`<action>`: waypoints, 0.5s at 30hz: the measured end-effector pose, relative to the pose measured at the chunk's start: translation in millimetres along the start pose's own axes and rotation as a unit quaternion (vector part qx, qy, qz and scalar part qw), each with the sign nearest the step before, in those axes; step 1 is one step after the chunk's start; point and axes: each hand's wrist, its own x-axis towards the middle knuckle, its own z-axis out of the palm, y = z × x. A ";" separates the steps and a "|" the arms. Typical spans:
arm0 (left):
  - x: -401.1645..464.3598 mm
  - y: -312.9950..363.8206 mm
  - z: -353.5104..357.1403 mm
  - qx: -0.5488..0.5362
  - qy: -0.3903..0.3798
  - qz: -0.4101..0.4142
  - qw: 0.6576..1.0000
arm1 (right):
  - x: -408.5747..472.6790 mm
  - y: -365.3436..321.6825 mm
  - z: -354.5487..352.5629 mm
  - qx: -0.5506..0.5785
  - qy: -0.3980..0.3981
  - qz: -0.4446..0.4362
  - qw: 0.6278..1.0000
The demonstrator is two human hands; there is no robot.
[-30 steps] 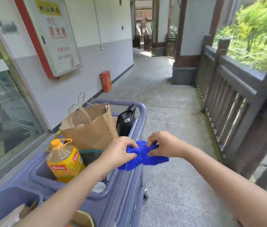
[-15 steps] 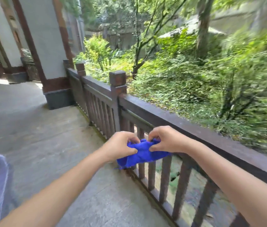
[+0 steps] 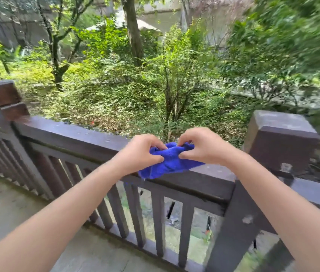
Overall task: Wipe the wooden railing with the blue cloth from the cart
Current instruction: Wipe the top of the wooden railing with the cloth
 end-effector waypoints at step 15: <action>151.7 5.9 65.3 0.014 -0.076 0.179 0.981 | 15.1 91.9 5.7 -0.145 0.092 0.214 0.961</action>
